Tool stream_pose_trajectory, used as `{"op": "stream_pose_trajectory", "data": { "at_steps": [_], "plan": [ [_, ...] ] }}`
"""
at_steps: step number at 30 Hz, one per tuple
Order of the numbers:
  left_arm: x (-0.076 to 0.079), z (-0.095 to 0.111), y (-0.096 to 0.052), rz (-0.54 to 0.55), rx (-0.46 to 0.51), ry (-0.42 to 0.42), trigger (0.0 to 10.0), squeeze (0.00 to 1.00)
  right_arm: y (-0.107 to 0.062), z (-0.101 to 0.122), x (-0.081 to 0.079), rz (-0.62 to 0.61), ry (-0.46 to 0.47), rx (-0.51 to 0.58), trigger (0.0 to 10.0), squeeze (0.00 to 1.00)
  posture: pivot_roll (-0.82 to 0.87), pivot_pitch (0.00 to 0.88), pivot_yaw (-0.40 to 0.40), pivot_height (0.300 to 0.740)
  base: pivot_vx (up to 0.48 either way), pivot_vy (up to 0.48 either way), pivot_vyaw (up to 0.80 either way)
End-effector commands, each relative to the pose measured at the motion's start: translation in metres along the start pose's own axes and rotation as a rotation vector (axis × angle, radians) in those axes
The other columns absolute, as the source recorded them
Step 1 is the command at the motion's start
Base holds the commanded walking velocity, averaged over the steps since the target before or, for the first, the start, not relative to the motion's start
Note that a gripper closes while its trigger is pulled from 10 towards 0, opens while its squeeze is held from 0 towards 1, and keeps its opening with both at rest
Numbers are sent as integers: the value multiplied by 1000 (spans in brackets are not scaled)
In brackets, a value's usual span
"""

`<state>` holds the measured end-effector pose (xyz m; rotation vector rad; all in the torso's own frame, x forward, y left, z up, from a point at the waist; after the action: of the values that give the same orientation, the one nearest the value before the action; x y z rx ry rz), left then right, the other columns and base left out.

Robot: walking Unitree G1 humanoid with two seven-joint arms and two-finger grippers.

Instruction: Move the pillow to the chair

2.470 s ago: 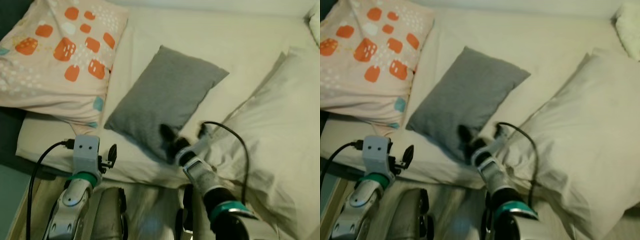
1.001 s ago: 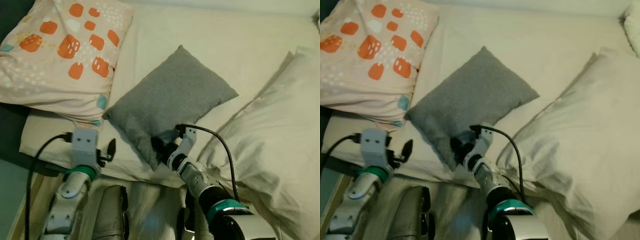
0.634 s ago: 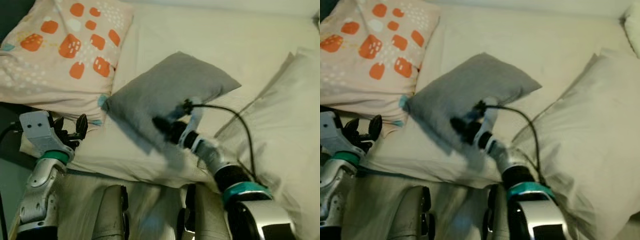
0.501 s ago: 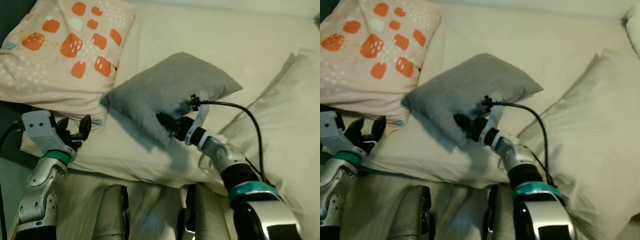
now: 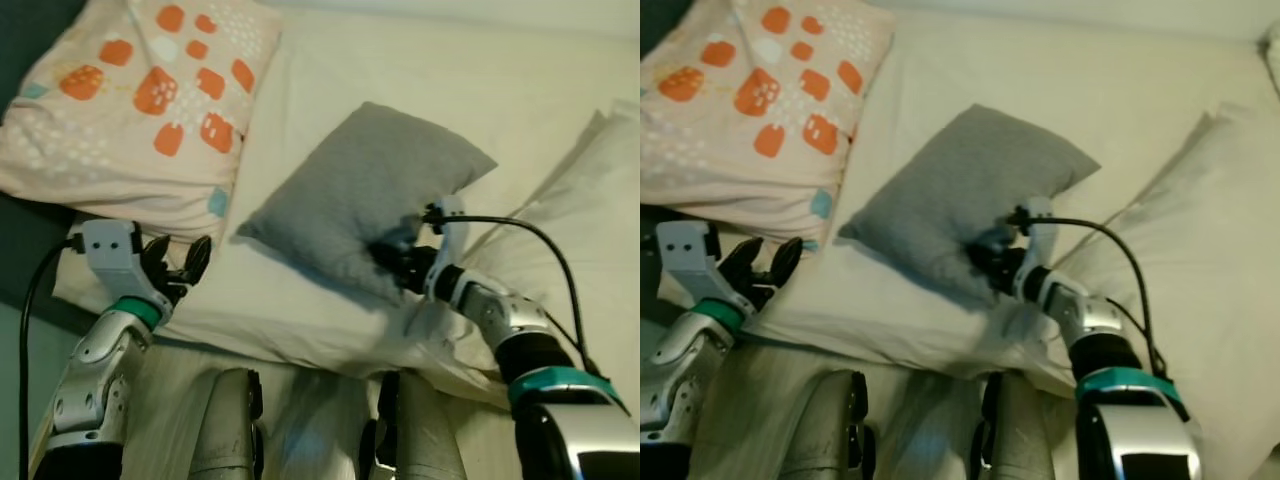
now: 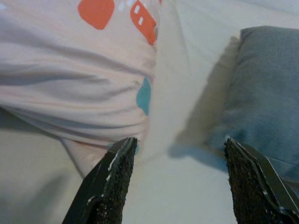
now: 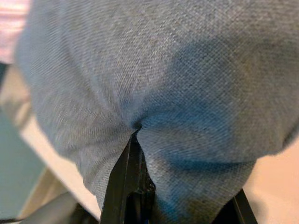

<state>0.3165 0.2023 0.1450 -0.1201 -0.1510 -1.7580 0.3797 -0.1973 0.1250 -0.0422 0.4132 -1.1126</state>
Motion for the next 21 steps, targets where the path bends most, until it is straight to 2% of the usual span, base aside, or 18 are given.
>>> {"op": "stream_pose_trajectory", "data": {
  "at_steps": [1, 2, 4, 6, 8, 9, 11, 13, 15, 16, 17, 18, 19, 20, 21],
  "plan": [
    [5, -11, 1, -48, -56, -50, 10000, 0, -15, 11, 19, -69, 3, 35, 0, 0, 132, 184, 63, 595, 0, 0, 0],
    [5, -11, 1, -48, -56, -50, 10000, 0, -15, 11, 19, -69, 3, 35, 0, 0, 132, 184, 63, 595, 0, 0, 0],
    [10, -20, 7, -112, -101, -93, 10000, 0, -29, 7, 38, -158, -21, -8, 0, 0, 119, 192, 65, 595, 0, 0, 0],
    [10, -20, 7, -112, -101, -93, 10000, 0, -29, 7, 38, -158, -21, -8, 0, 0, 119, 192, 65, 595, 0, 0, 0],
    [13, -33, 10, -150, -154, -106, 10000, 0, -42, 1, 59, -340, -60, -44, 0, 0, 110, 195, 69, 595, 0, 0, 0],
    [13, -33, 10, -150, -154, -106, 10000, 0, -42, 1, 59, -340, -60, -44, 0, 0, 110, 195, 69, 595, 0, 0, 0],
    [15, -48, 19, -158, -204, -87, 10000, 0, -52, -7, 73, -499, -98, -65, 0, 0, 101, 205, 77, 595, 0, 0, 0],
    [15, -48, 19, -158, -204, -87, 10000, 0, -52, -7, 73, -499, -98, -65, 0, 0, 101, 205, 77, 595, 0, 0, 0],
    [21, -68, 27, -161, -268, -98, 10000, 0, -50, -28, 71, -536, -151, -140, 0, 0, 89, 212, 89, 595, 0, 0, 0],
    [21, -68, 27, -161, -268, -98, 10000, 0, -50, -28, 71, -536, -151, -140, 0, 0, 89, 212, 89, 595, 0, 0, 0],
    [24, -76, 29, -162, -297, -91, 10000, 0, -46, -41, 66, -517, -174, -190, 0, 0, 82, 215, 97, 595, 0, 0, 0],
    [24, -76, 29, -162, -297, -91, 10000, 0, -46, -41, 66, -517, -174, -190, 0, 0, 82, 215, 97, 595, 0, 0, 0],
    [30, -80, 32, -187, -313, -159, 10000, 0, -42, -56, 59, -484, -191, -241, 0, 0, 74, 217, 107, 595, 0, 0, 0],
    [30, -80, 32, -187, -313, -159, 10000, 0, -42, -56, 59, -484, -191, -241, 0, 0, 74, 217, 107, 595, 0, 0, 0],
    [35, -81, 36, -207, -314, -248, 10000, 0, -40, -69, 52, -452, -199, -282, 0, 0, 69, 218, 114, 595, 0, 0, 0]
  ]
}}
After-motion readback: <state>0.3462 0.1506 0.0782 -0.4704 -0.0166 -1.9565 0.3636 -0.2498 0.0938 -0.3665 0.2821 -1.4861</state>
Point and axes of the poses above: a point about 5 cm out from each wrist's last joint towards the gripper, its own y axis pointing out of the wrist towards the gripper, its own z axis along the axis of the wrist's last joint, x = y × z, the point moved 1 cm from there along y, pointing out of the wrist towards the gripper
